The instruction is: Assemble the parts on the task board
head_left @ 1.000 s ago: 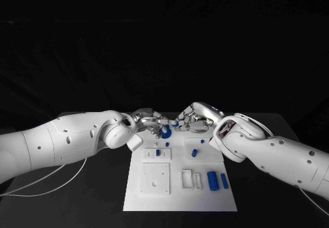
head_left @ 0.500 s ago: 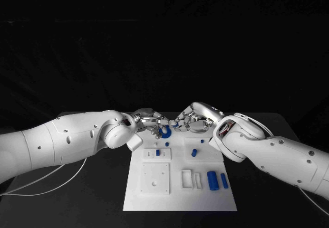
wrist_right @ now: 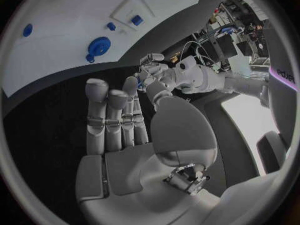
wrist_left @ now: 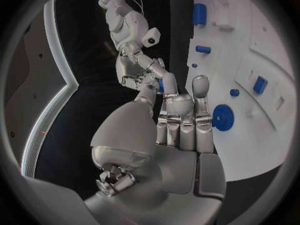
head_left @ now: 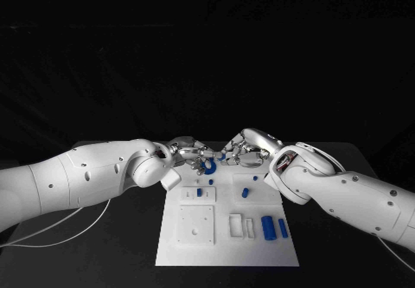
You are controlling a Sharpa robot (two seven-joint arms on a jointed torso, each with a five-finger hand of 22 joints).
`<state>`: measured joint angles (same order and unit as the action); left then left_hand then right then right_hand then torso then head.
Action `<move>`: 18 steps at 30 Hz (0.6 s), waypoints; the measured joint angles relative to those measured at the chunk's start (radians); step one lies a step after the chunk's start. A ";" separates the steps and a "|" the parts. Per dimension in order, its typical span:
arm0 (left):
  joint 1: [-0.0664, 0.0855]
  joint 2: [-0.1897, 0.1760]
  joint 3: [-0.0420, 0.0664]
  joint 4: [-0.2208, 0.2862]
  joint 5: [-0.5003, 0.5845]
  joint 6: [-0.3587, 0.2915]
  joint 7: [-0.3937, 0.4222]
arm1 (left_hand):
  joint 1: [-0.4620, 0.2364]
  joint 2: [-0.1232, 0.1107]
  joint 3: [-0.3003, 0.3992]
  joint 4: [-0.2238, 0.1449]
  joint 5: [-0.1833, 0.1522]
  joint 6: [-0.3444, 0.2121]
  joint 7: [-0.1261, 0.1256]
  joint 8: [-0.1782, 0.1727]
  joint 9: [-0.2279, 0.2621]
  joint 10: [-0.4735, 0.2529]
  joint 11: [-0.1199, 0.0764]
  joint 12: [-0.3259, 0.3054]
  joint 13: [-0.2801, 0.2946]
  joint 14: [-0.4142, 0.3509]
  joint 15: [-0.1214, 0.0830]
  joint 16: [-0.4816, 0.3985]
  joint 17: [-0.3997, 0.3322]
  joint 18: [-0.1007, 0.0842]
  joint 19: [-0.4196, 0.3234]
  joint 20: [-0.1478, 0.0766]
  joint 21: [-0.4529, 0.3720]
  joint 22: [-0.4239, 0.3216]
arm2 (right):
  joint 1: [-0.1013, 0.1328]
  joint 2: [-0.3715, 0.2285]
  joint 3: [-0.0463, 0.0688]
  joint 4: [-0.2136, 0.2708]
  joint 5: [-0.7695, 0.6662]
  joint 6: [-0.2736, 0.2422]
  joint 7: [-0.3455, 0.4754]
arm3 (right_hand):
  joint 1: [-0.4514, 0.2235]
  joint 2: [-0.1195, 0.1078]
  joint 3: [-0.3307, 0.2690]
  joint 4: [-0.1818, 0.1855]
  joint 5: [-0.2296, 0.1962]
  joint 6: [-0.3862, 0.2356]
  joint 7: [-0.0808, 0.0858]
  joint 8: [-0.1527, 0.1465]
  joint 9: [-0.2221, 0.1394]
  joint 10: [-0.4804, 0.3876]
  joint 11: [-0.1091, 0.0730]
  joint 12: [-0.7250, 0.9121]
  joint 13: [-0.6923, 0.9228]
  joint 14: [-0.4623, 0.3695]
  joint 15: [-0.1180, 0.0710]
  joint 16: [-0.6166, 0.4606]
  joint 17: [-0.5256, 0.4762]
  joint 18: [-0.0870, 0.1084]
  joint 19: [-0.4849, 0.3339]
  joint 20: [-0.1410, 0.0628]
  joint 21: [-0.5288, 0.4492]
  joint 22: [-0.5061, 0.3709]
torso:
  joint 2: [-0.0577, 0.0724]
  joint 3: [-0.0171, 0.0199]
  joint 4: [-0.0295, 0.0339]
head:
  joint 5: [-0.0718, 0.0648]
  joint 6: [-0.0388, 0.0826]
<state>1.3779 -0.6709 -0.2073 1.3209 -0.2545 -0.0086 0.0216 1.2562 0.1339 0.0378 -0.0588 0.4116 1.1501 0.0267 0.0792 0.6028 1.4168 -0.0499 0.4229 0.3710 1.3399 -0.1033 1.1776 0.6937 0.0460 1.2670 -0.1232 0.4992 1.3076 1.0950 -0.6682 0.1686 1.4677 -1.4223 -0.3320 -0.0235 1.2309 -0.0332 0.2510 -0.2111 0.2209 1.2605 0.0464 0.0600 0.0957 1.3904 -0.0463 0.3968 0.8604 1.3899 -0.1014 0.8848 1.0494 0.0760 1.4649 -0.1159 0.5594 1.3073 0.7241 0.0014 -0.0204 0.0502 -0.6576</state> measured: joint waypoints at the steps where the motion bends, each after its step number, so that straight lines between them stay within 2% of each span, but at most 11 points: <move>1: 0.000 0.000 0.000 0.000 0.002 0.000 0.000 | -0.003 0.003 0.001 0.000 0.006 0.000 0.000 0.000 0.006 0.000 0.000 0.000 0.000 0.000 0.000 0.004 0.002 0.000 0.000 0.000 0.003 0.000 | 0.000 0.000 0.000 0.000 0.000 0.000 0.000 | 0.000 0.000 0.000 0.000 0.000 0.000 0.000 0.000 0.000 0.000 0.000 0.000 0.000 0.000 0.000 0.000 0.000 0.000 0.000 0.000 0.000 0.000 | 0.000 -0.0001 0.0000 | 0.000 0.000; 4: 0.000 0.000 0.000 0.001 0.010 -0.001 0.001 | -0.009 0.008 0.001 0.001 0.033 -0.004 -0.001 0.000 0.020 0.001 -0.001 0.000 0.001 0.001 -0.001 0.012 0.016 0.000 -0.004 -0.004 0.008 0.000 | 0.000 0.001 0.000 -0.001 0.000 0.000 -0.001 | 0.000 0.000 -0.003 0.003 0.001 0.000 0.000 -0.002 0.000 0.000 0.000 0.000 0.000 0.000 0.000 0.000 -0.001 0.000 0.000 0.000 -0.003 0.000 | 0.000 -0.0001 0.0000 | -0.001 -0.001; 6: 0.000 0.000 -0.001 0.001 0.014 -0.002 0.001 | -0.013 0.009 0.001 0.001 0.041 -0.004 -0.001 0.000 0.020 0.004 -0.004 0.000 0.002 0.004 -0.004 0.015 0.023 0.000 -0.004 -0.004 0.012 0.000 | 0.000 0.001 0.000 -0.002 0.001 -0.001 -0.001 | 0.000 0.000 -0.006 0.006 0.006 0.000 0.000 -0.003 0.000 0.000 0.000 -0.007 0.000 0.000 0.000 -0.008 -0.005 0.000 0.000 0.000 -0.016 0.000 | 0.000 -0.0001 0.0000 | -0.002 -0.002; 8: 0.000 0.000 -0.001 0.002 0.017 -0.003 0.001 | -0.025 0.007 0.002 0.001 0.042 -0.004 -0.001 0.000 0.037 0.004 -0.004 0.000 0.004 0.006 -0.005 0.019 0.029 0.000 -0.004 -0.004 0.015 0.000 | 0.000 0.001 0.000 -0.003 0.002 -0.001 -0.001 | -0.012 -0.011 -0.015 0.015 0.029 -0.006 -0.006 -0.003 0.001 0.000 0.000 -0.007 -0.002 0.000 0.000 -0.021 -0.014 0.000 0.000 0.000 -0.036 0.000 | 0.000 -0.0001 0.0001 | -0.003 -0.002; 9: 0.000 0.000 -0.001 0.003 0.019 -0.004 0.002 | -0.028 0.005 0.005 -0.001 0.042 -0.004 -0.001 0.000 0.041 0.004 -0.004 0.000 0.004 0.006 -0.005 0.019 0.031 0.000 -0.004 -0.004 0.016 0.000 | 0.000 0.001 0.000 -0.004 0.002 -0.001 -0.001 | -0.017 -0.017 -0.020 0.020 0.039 -0.012 -0.010 -0.003 0.045 -0.002 0.002 -0.007 -0.003 -0.001 0.001 -0.028 -0.018 0.000 0.000 0.000 -0.046 0.000 | 0.000 -0.0001 0.0001 | -0.003 -0.002; 10: 0.000 0.000 -0.001 0.003 0.021 -0.005 0.002 | -0.031 0.004 0.012 0.000 0.042 -0.004 -0.001 0.000 0.041 0.004 -0.004 0.000 0.004 0.007 -0.004 0.019 0.032 0.000 -0.004 -0.004 0.020 0.000 | 0.000 0.001 0.000 -0.004 0.004 -0.001 -0.001 | -0.024 -0.022 -0.029 0.027 0.044 -0.032 -0.007 -0.003 0.074 -0.007 0.007 -0.011 -0.005 -0.005 0.005 -0.036 -0.023 0.000 0.000 0.000 -0.059 0.000 | 0.000 -0.0001 0.0001 | -0.003 -0.002; 12: 0.000 0.000 -0.001 0.003 0.024 -0.008 0.004 | -0.032 0.004 0.014 0.000 0.042 -0.005 -0.002 0.000 0.041 0.009 -0.003 0.000 0.005 0.008 -0.004 0.019 0.034 0.000 -0.004 -0.004 0.020 0.000 | 0.000 0.001 0.000 -0.005 0.006 -0.001 -0.001 | -0.044 -0.029 -0.054 0.038 0.056 -0.089 0.013 0.005 0.073 -0.018 0.017 -0.021 -0.011 -0.013 0.013 -0.056 -0.038 0.000 0.000 0.000 -0.097 0.000 | 0.000 0.0000 0.0000 | -0.003 -0.002; 16: 0.001 -0.001 0.000 0.004 0.030 -0.017 0.008 | -0.033 0.003 0.018 0.002 0.051 -0.006 -0.002 0.000 0.041 0.013 -0.006 0.000 0.006 0.011 -0.008 0.026 0.041 0.000 -0.004 -0.004 0.023 0.000 | -0.001 -0.002 -0.001 -0.007 0.013 0.001 -0.001 | -0.032 -0.049 -0.148 0.071 0.078 -0.245 0.062 0.009 -0.011 -0.049 0.041 -0.038 -0.063 -0.037 0.037 -0.080 -0.058 0.004 0.002 0.024 -0.227 -0.002 | 0.000 0.0001 -0.0003 | -0.002 -0.002; 18: 0.001 -0.002 0.000 0.005 0.031 -0.020 0.008 | -0.035 0.002 0.021 0.002 0.052 -0.006 -0.002 0.000 0.041 0.013 -0.006 0.000 0.006 0.012 -0.009 0.026 0.043 0.000 -0.004 -0.004 0.027 0.000 | -0.001 -0.005 -0.001 -0.008 0.016 0.001 0.000 | -0.014 -0.054 -0.174 0.087 0.085 -0.276 0.070 0.009 -0.024 -0.066 0.046 -0.038 -0.082 -0.051 0.043 -0.090 -0.067 0.017 -0.003 0.031 -0.285 -0.017 | 0.000 0.0002 -0.0003 | -0.002 -0.002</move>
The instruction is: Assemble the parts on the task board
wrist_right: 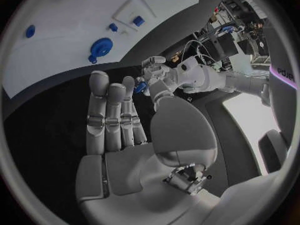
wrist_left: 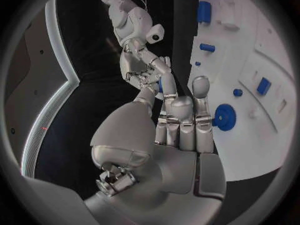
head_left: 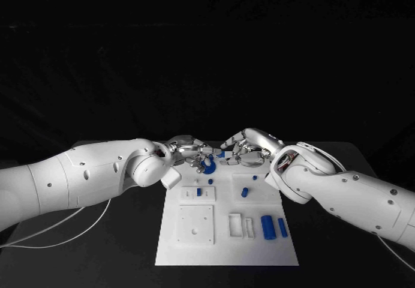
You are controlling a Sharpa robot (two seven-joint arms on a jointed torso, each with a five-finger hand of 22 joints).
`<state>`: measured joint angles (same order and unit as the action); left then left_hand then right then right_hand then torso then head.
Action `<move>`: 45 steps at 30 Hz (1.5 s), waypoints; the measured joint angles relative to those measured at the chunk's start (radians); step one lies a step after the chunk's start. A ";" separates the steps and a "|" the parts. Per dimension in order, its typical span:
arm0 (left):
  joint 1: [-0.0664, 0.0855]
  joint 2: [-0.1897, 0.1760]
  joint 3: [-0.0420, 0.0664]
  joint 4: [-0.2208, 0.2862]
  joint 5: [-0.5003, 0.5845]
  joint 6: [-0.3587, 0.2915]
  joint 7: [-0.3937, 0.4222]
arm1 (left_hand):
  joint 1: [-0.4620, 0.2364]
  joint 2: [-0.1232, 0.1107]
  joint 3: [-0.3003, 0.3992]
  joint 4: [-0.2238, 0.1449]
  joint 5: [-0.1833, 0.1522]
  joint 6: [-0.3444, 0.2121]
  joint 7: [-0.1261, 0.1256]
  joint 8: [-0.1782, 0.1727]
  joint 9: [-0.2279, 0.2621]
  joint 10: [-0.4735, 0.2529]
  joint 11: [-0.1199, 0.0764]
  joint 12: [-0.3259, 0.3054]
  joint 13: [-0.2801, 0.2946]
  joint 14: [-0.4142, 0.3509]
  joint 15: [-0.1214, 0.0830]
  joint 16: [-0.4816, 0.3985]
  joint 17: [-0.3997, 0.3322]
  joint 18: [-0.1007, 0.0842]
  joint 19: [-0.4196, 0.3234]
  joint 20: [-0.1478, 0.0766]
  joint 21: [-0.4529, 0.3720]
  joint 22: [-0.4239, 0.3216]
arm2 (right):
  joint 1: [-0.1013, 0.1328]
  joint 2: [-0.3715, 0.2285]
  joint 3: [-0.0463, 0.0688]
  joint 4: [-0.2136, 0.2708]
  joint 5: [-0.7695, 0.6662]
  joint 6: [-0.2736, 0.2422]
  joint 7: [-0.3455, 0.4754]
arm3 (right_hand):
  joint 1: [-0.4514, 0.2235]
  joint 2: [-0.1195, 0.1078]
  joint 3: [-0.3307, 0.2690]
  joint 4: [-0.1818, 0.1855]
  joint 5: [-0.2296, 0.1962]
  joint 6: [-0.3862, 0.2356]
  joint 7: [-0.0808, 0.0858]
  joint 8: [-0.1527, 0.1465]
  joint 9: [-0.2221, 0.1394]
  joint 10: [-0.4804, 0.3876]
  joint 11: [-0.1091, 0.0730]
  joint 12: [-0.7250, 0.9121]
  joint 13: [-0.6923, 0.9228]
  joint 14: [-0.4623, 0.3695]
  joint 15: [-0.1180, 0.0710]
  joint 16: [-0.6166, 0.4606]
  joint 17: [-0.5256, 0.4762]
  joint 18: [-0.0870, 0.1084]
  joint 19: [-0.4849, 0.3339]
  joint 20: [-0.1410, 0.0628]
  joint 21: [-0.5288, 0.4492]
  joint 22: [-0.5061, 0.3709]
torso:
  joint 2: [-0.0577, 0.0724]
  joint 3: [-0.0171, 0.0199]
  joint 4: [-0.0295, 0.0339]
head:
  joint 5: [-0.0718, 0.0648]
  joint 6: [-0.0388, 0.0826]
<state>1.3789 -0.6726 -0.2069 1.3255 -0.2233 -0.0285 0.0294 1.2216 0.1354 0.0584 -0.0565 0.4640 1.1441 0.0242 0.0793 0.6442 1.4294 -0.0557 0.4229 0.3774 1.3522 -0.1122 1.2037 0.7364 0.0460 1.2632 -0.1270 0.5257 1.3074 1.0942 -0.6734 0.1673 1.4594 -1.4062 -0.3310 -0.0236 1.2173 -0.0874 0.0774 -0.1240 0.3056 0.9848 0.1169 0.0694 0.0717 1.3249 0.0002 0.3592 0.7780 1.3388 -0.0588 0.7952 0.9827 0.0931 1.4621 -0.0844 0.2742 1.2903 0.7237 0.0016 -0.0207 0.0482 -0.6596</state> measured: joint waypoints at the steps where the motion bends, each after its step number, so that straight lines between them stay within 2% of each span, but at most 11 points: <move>1: 0.000 -0.001 0.000 0.001 0.000 -0.003 0.000 | -0.003 -0.003 0.004 0.000 0.000 0.000 0.000 0.000 0.000 0.000 0.000 0.000 0.000 0.000 0.000 0.000 0.001 0.000 0.000 0.000 0.000 0.000 | 0.000 -0.004 0.000 -0.002 0.005 0.000 0.001 | 0.009 -0.007 -0.014 0.013 0.004 -0.015 0.002 0.000 -0.003 -0.007 0.004 0.000 -0.013 -0.009 0.003 -0.007 -0.006 0.008 -0.005 0.005 -0.028 -0.011 | 0.000 0.0000 -0.0001 | 0.000 0.000; 6: 0.000 -0.009 0.000 0.002 -0.005 -0.012 -0.008 | -0.010 -0.010 0.010 -0.001 0.036 0.002 0.002 0.000 0.001 0.007 0.000 0.000 0.000 0.008 0.000 0.004 0.013 0.000 0.000 0.000 0.001 0.000 | -0.001 -0.031 0.007 -0.015 0.059 -0.001 0.012 | 0.064 -0.024 -0.067 0.101 0.033 -0.045 0.011 0.000 -0.004 -0.047 0.017 0.022 -0.108 -0.046 0.017 -0.029 -0.049 0.010 -0.019 0.019 -0.105 -0.063 | 0.000 0.0001 0.0003 | 0.003 0.002; 11: 0.005 -0.028 0.001 0.010 -0.053 -0.014 -0.042 | -0.024 -0.024 0.013 -0.003 0.076 0.007 0.008 0.000 0.045 0.020 -0.005 0.000 0.001 0.022 -0.004 0.019 0.034 0.000 0.003 -0.003 0.008 0.000 | 0.002 -0.067 0.049 -0.065 0.205 -0.001 0.045 | 0.060 0.001 -0.131 0.113 0.090 -0.047 0.013 0.000 -0.004 -0.075 0.021 0.062 -0.167 -0.064 0.022 -0.029 -0.073 0.010 -0.019 0.019 -0.136 -0.085 | -0.001 0.0004 0.0005 | 0.006 0.002; 14: 0.015 -0.042 0.001 0.020 -0.096 -0.014 -0.079 | -0.036 -0.040 0.024 -0.017 0.136 0.013 0.013 -0.001 0.089 0.032 -0.010 0.000 0.000 0.034 -0.009 0.024 0.047 0.000 0.009 -0.009 0.016 0.000 | 0.010 -0.080 0.066 -0.106 0.297 -0.002 0.074 | 0.070 0.022 -0.162 0.090 0.115 -0.047 0.013 0.000 -0.004 -0.096 0.025 0.071 -0.189 -0.083 0.027 -0.027 -0.086 0.008 -0.028 0.028 -0.155 -0.091 | -0.002 0.0007 0.0004 | 0.011 0.002; 21: 0.050 -0.100 -0.004 0.075 -0.221 -0.013 -0.223 | -0.051 -0.054 0.050 -0.044 0.153 0.018 0.018 -0.003 0.124 0.033 -0.011 -0.016 -0.010 0.048 -0.013 0.024 0.070 0.000 0.016 -0.016 0.017 0.001 | 0.042 -0.082 0.083 -0.242 0.449 -0.002 0.145 | 0.091 0.060 -0.208 0.032 0.125 -0.033 0.015 -0.001 -0.004 -0.109 0.029 0.066 -0.268 -0.106 0.030 -0.040 -0.124 0.008 -0.035 0.035 -0.195 -0.122 | -0.004 0.0032 0.0000 | 0.024 -0.004; 28: 0.064 -0.152 -0.018 0.155 -0.373 -0.035 -0.385 | -0.059 -0.062 0.051 -0.045 0.194 0.026 0.026 -0.006 0.147 0.036 -0.010 -0.016 -0.010 0.070 -0.016 0.024 0.103 0.000 0.024 -0.019 0.033 0.001 | 0.068 -0.046 0.086 -0.361 0.539 -0.006 0.182 | 0.068 0.098 -0.168 -0.017 0.112 0.016 0.018 -0.006 -0.005 -0.016 0.056 -0.276 -0.682 -0.120 0.062 -0.290 -0.333 0.009 -0.123 0.072 -0.209 -0.422 | -0.009 0.0099 0.0035 | 0.039 -0.026; 34: 0.065 -0.173 -0.026 0.205 -0.466 -0.085 -0.492 | -0.078 -0.081 0.071 -0.070 0.264 0.033 0.033 -0.007 0.169 0.037 -0.009 0.012 -0.010 0.078 -0.017 0.038 0.133 0.000 0.035 -0.020 0.055 0.000 | 0.087 -0.009 0.087 -0.431 0.646 -0.009 0.205 | 0.039 0.102 -0.124 -0.032 0.112 -0.008 0.042 -0.006 -0.007 -0.176 0.118 -0.294 -0.717 -0.177 0.139 -0.559 -0.600 0.016 -0.306 0.154 -0.209 -0.796 | -0.013 0.0141 0.0083 | 0.049 -0.047; 36: 0.065 -0.174 -0.028 0.218 -0.490 -0.108 -0.518 | -0.090 -0.094 0.068 -0.074 0.326 0.037 0.036 0.000 0.180 0.036 -0.011 0.026 -0.009 0.079 -0.018 0.047 0.146 -0.001 0.038 -0.023 0.066 0.000 | 0.091 0.001 0.087 -0.448 0.685 -0.009 0.211 | 0.031 0.093 -0.125 -0.030 0.118 -0.098 0.049 -0.007 -0.013 -0.240 0.143 -0.295 -0.719 -0.249 0.182 -0.668 -0.696 0.020 -0.424 0.198 -0.209 -0.916 | -0.014 0.0148 0.0102 | 0.052 -0.052; 39: 0.061 -0.173 -0.030 0.229 -0.518 -0.139 -0.542 | -0.110 -0.105 0.091 -0.098 0.349 0.037 0.036 0.005 0.200 0.035 -0.011 0.045 -0.025 0.080 -0.017 0.047 0.156 -0.001 0.038 -0.023 0.080 0.000 | 0.094 0.011 0.087 -0.463 0.736 -0.004 0.218 | 0.024 0.086 -0.152 -0.004 0.157 -0.164 0.050 -0.012 -0.016 -0.308 0.161 -0.298 -0.719 -0.390 0.236 -0.723 -0.879 0.026 -0.589 0.261 -0.203 -1.084 | -0.015 0.0149 0.0129 | 0.056 -0.058; 41: 0.056 -0.169 -0.032 0.232 -0.541 -0.160 -0.558 | -0.115 -0.106 0.089 -0.102 0.355 0.037 0.036 0.005 0.204 0.035 -0.011 0.048 -0.029 0.081 -0.016 0.046 0.158 -0.001 0.038 -0.023 0.082 0.000 | 0.095 0.019 0.087 -0.473 0.777 0.001 0.223 | 0.031 0.079 -0.161 0.011 0.167 -0.178 0.048 -0.012 -0.016 -0.339 0.163 -0.299 -0.720 -0.449 0.252 -0.732 -0.919 0.020 -0.665 0.282 -0.196 -1.183 | -0.015 0.0148 0.0137 | 0.058 -0.061; 45: 0.043 -0.155 -0.034 0.230 -0.582 -0.195 -0.580 | -0.118 -0.106 0.087 -0.108 0.360 0.039 0.038 0.005 0.209 0.035 -0.011 0.060 -0.034 0.081 -0.017 0.051 0.166 -0.001 0.038 -0.023 0.090 0.000 | 0.098 0.030 0.087 -0.494 0.845 0.013 0.231 | 0.033 0.077 -0.160 0.015 0.167 -0.182 0.048 -0.012 -0.016 -0.358 0.173 -0.299 -0.720 -0.457 0.251 -0.732 -0.925 0.014 -0.678 0.288 -0.186 -1.222 | -0.016 0.0148 0.0137 | 0.064 -0.070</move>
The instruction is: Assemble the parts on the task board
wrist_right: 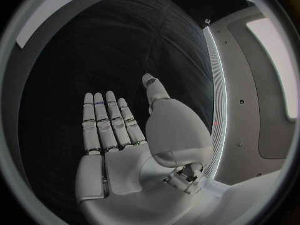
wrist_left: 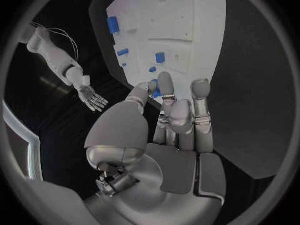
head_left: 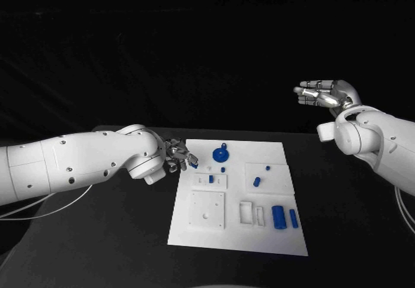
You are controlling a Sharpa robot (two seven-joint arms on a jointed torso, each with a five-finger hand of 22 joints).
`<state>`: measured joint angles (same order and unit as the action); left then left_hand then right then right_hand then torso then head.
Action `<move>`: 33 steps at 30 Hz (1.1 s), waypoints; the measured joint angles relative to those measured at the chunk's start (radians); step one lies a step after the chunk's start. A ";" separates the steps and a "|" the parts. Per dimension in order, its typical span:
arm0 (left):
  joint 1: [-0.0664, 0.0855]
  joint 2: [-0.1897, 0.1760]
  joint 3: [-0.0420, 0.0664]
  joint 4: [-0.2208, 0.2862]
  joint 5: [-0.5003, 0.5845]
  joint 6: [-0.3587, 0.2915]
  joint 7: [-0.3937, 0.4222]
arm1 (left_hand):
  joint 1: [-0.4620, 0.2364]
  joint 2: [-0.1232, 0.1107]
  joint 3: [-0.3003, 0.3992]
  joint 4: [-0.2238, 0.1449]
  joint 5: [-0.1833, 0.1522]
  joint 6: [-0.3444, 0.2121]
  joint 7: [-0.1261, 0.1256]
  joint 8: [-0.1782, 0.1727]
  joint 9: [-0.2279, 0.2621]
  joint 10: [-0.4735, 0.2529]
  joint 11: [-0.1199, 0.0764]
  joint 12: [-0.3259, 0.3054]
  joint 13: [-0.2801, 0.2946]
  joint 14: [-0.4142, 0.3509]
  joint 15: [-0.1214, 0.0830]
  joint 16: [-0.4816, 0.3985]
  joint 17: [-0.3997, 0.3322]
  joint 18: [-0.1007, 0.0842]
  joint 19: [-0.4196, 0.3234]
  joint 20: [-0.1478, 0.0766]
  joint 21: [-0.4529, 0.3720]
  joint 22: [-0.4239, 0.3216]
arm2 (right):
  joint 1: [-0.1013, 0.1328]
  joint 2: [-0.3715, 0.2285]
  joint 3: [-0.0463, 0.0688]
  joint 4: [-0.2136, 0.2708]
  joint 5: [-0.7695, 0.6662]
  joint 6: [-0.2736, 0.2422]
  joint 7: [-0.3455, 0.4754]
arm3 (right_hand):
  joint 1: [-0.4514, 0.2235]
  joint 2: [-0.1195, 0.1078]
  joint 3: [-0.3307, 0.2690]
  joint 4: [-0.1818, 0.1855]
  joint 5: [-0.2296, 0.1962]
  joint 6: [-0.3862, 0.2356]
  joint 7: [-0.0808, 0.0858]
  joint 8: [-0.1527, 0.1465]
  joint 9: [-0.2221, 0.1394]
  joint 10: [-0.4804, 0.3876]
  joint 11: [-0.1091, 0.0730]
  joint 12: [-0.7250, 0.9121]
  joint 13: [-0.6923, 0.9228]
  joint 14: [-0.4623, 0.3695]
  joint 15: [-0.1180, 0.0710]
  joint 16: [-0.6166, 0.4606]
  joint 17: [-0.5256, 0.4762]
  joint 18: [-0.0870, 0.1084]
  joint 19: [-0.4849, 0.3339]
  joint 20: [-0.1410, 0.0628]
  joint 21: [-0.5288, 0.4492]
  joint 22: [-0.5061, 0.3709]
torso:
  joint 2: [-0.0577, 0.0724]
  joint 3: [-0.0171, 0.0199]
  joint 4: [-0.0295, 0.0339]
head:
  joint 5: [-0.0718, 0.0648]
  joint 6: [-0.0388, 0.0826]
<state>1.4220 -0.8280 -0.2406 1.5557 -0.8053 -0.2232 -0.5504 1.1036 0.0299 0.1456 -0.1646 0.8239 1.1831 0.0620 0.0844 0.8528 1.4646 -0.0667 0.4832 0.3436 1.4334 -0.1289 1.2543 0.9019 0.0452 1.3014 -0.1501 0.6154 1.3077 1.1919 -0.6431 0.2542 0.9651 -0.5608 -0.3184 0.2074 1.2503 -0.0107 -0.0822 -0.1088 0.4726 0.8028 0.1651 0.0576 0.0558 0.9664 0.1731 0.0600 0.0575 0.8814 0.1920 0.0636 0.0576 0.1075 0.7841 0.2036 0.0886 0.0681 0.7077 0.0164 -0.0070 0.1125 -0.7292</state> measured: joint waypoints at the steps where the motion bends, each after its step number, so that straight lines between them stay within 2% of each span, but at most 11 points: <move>1: -0.005 0.004 0.000 -0.001 -0.009 -0.007 -0.004 | -0.003 0.001 0.003 -0.003 0.000 0.000 0.000 0.000 0.001 0.000 0.000 0.005 -0.001 0.001 -0.001 0.002 0.002 0.000 0.000 0.000 0.000 0.000 | 0.000 0.002 0.000 -0.004 0.014 0.002 0.001 | 0.000 0.000 0.000 0.000 0.000 -0.003 0.003 0.000 0.000 -0.001 0.001 0.000 0.000 -0.001 0.001 0.000 0.000 0.000 0.000 0.000 0.000 -0.001 | 0.000 -0.0003 0.0000 | 0.001 -0.002; 6: -0.035 0.018 -0.001 -0.009 -0.046 -0.037 -0.018 | -0.009 -0.001 0.012 -0.018 0.000 0.001 0.000 0.000 0.008 0.000 0.000 0.011 -0.003 0.003 -0.003 0.004 0.006 0.000 0.000 0.000 0.000 0.000 | 0.003 0.009 0.000 -0.012 0.067 0.013 0.008 | 0.010 0.000 0.003 0.003 0.000 -0.013 0.013 0.000 -0.001 -0.009 0.009 0.000 -0.001 0.001 0.002 0.000 0.000 0.000 0.000 0.000 0.000 -0.001 | 0.000 -0.0006 -0.0009 | 0.003 -0.009; 11: -0.062 0.032 -0.002 -0.019 -0.070 -0.063 -0.020 | -0.013 -0.003 0.013 -0.019 0.000 0.002 0.001 0.000 0.013 0.000 0.000 0.011 -0.004 0.003 -0.003 0.004 0.007 0.000 0.000 0.000 0.004 0.000 | 0.003 0.009 0.000 -0.011 0.090 0.020 0.013 | 0.011 0.000 0.006 0.005 0.000 -0.013 0.013 0.000 -0.001 -0.009 0.009 0.000 -0.001 0.038 0.003 0.000 0.001 0.000 0.000 0.000 0.005 -0.001 | 0.001 -0.0001 -0.0017 | 0.001 -0.013; 14: -0.078 0.040 -0.002 -0.025 -0.085 -0.084 -0.019 | -0.018 -0.007 0.024 -0.029 0.000 0.002 0.001 0.000 0.014 0.000 0.000 0.011 -0.006 0.003 -0.003 0.004 0.007 0.000 0.000 0.000 0.004 0.000 | 0.003 0.009 0.000 -0.011 0.100 0.023 0.016 | 0.011 0.000 0.005 0.005 0.000 -0.013 0.013 0.000 -0.001 -0.009 0.009 0.000 -0.001 0.074 -0.002 0.000 0.002 0.000 0.014 -0.008 0.010 -0.001 | 0.001 0.0004 -0.0017 | 0.000 -0.016; 17: -0.091 0.045 -0.002 -0.028 -0.100 -0.105 -0.017 | -0.021 -0.008 0.025 -0.031 0.000 0.002 0.001 0.000 0.015 0.000 0.000 0.015 -0.006 0.005 -0.001 0.004 0.007 0.000 0.000 0.000 0.004 0.000 | 0.003 0.009 0.000 -0.011 0.107 0.027 0.019 | 0.017 0.007 0.007 0.004 0.000 -0.013 0.013 0.000 -0.001 -0.001 0.001 0.000 -0.001 0.097 -0.010 0.000 0.002 0.000 0.019 -0.010 0.012 -0.003 | 0.001 0.0011 -0.0017 | -0.002 -0.019; 24: -0.113 0.046 -0.002 -0.031 -0.128 -0.147 -0.011 | -0.021 -0.007 0.023 -0.034 0.000 0.002 0.001 0.000 0.015 0.000 0.000 0.021 -0.009 0.005 -0.001 0.004 0.007 0.000 0.003 0.004 0.008 0.000 | 0.003 0.007 0.000 -0.012 0.116 0.033 0.023 | 0.017 0.007 0.010 0.001 -0.001 -0.013 0.013 0.000 -0.001 -0.001 0.001 0.000 -0.001 0.101 -0.012 0.000 0.002 0.000 0.009 -0.019 0.011 -0.005 | 0.000 0.0020 -0.0013 | -0.006 -0.025; 33: -0.121 0.046 -0.002 -0.030 -0.139 -0.176 0.000 | -0.021 -0.007 0.022 -0.039 -0.011 0.002 0.001 -0.001 0.011 0.000 0.001 0.026 -0.012 0.005 -0.001 0.004 0.007 0.000 0.003 0.004 0.008 0.000 | 0.003 0.006 0.000 -0.013 0.119 0.038 0.024 | 0.017 0.007 0.012 -0.002 -0.004 -0.013 0.013 0.000 -0.001 -0.001 0.002 0.000 -0.001 0.101 -0.012 0.000 0.002 0.000 0.005 -0.016 0.004 -0.005 | 0.000 0.0020 -0.0008 | -0.011 -0.027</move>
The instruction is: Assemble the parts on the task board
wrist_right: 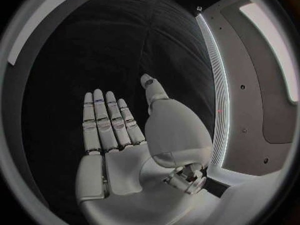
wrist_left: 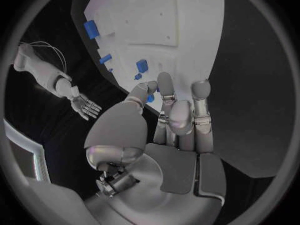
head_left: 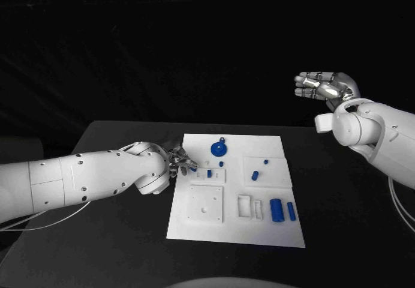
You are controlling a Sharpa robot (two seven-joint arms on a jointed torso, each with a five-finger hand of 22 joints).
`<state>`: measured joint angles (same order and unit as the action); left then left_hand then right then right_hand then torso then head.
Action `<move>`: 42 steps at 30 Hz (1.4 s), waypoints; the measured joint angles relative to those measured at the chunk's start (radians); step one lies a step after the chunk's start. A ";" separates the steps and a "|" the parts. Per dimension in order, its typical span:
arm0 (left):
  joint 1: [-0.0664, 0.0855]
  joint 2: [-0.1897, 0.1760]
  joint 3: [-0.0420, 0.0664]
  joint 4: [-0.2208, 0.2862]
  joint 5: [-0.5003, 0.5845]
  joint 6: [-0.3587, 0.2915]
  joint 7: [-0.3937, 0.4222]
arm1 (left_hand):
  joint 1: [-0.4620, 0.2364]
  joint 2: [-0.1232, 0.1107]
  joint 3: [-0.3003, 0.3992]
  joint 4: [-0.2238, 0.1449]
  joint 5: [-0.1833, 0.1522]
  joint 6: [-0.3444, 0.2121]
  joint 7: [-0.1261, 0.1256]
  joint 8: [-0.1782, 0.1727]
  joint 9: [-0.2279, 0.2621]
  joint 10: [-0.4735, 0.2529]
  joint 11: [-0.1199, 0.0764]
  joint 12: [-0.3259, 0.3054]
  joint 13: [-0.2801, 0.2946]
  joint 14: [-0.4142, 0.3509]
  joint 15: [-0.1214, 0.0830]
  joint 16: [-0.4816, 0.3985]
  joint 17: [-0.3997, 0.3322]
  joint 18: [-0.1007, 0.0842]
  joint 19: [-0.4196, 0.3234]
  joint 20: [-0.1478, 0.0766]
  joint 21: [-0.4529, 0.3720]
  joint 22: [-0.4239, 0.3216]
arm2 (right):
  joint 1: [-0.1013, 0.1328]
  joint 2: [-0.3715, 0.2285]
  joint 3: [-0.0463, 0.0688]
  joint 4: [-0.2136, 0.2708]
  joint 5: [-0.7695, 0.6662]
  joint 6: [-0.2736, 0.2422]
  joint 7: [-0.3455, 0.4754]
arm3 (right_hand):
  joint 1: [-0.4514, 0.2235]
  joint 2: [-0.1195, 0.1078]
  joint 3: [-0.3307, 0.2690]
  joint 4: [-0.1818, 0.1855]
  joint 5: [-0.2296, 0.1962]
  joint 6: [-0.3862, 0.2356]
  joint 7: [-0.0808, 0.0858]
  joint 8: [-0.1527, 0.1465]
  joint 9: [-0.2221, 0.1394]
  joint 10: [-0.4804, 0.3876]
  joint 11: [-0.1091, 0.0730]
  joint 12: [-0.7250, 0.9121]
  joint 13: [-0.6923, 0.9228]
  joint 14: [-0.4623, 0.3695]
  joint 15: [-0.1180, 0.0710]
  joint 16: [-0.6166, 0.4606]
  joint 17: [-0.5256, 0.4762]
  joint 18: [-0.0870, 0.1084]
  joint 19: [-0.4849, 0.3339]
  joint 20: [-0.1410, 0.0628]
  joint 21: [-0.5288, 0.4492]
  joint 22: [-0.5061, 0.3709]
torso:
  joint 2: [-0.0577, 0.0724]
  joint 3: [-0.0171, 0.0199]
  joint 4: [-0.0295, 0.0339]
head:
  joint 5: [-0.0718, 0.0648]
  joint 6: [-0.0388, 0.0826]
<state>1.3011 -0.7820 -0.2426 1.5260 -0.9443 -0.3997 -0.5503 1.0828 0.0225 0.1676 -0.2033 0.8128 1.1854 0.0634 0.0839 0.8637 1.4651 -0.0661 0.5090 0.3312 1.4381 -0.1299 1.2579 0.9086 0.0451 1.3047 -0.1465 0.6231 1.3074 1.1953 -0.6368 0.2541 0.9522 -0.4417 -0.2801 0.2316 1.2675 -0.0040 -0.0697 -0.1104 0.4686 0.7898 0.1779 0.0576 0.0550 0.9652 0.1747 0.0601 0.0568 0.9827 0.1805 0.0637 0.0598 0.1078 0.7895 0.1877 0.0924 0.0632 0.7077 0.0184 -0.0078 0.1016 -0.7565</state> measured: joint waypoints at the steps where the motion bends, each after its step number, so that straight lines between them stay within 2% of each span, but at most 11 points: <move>1: 0.000 0.000 0.000 0.000 0.000 -0.001 0.001 | 0.000 0.000 0.002 -0.002 -0.001 0.000 0.000 0.000 -0.001 0.000 0.000 0.000 0.000 0.000 0.000 0.000 0.000 0.000 0.000 0.000 0.000 0.000 | 0.000 0.000 0.000 0.000 0.000 0.001 0.000 | 0.000 0.000 0.000 0.000 0.000 0.000 0.000 0.000 0.000 0.000 0.000 0.000 0.000 0.000 0.000 0.000 0.000 0.000 0.000 0.000 0.000 0.000 | 0.000 0.0000 0.0000 | 0.000 0.000; 20: -0.008 0.024 0.000 -0.010 0.003 -0.001 0.006 | 0.009 0.001 0.002 -0.007 -0.035 0.000 0.000 -0.008 -0.003 0.004 -0.004 0.004 -0.009 0.000 0.003 0.004 -0.001 0.000 0.000 0.000 0.000 0.001 | 0.000 0.000 0.000 -0.005 0.000 0.019 -0.002 | 0.000 0.000 0.006 -0.006 0.016 0.000 0.000 0.000 0.000 0.000 0.000 0.000 0.000 -0.004 0.004 0.000 0.000 0.000 -0.009 0.002 -0.004 0.000 | 0.000 0.0000 0.0005 | -0.007 -0.009; 27: -0.012 0.027 0.000 -0.014 0.004 0.002 0.005 | 0.010 0.002 0.003 -0.008 -0.036 0.001 0.000 -0.010 -0.003 0.004 -0.004 0.004 -0.009 0.000 0.003 0.004 -0.002 0.000 0.000 0.000 0.000 0.001 | 0.000 0.000 0.000 -0.005 -0.002 0.032 -0.005 | -0.001 0.001 0.008 -0.008 0.020 0.000 0.000 0.000 0.000 0.000 0.000 0.000 0.000 -0.004 0.004 0.000 0.000 0.000 -0.009 0.002 -0.004 0.000 | 0.000 0.0005 0.0012 | -0.009 -0.011; 29: -0.013 0.028 0.000 -0.015 0.005 0.003 0.004 | 0.011 0.003 0.003 -0.009 -0.036 0.001 0.000 -0.011 -0.003 0.004 -0.004 0.004 -0.010 0.000 0.004 0.004 -0.004 0.000 0.000 0.000 0.000 0.001 | 0.000 0.000 0.000 -0.005 -0.003 0.037 -0.007 | -0.004 0.004 0.008 -0.008 0.020 0.000 0.000 0.000 0.000 -0.004 0.004 0.000 0.000 -0.009 0.009 0.000 0.000 0.000 -0.013 0.005 -0.004 0.000 | 0.000 0.0005 0.0015 | -0.010 -0.011; 42: -0.015 0.030 0.000 -0.018 0.005 0.016 0.002 | 0.017 0.001 0.004 -0.010 -0.047 0.001 0.000 -0.015 -0.007 0.004 -0.004 0.004 -0.011 0.000 0.004 0.004 -0.006 0.000 0.000 0.000 -0.004 0.000 | 0.000 0.001 0.000 -0.006 -0.010 0.066 -0.016 | -0.005 0.005 0.011 -0.011 0.020 0.000 0.000 0.000 0.000 -0.006 0.006 0.000 0.000 -0.013 0.005 0.000 0.000 0.000 -0.012 0.005 -0.004 0.000 | 0.000 0.0005 0.0019 | -0.009 -0.013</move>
<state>1.2859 -0.7519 -0.2423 1.5082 -0.9398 -0.3840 -0.5480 1.1001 0.0238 0.1716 -0.2129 0.7657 1.1861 0.0630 0.0688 0.8568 1.4686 -0.0698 0.5128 0.3201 1.4383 -0.1256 1.2618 0.9028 0.0450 1.3046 -0.1465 0.6192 1.3078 1.1953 -0.6363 0.2541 0.9463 -0.4520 -0.2138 0.2152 1.2621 0.0015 -0.0588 -0.1214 0.4889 0.7901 0.1777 0.0577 0.0551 0.9596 0.1804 0.0601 0.0569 0.9700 0.1857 0.0638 0.0596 0.1079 0.7770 0.1930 0.0884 0.0635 0.7074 0.0189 -0.0058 0.0925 -0.7694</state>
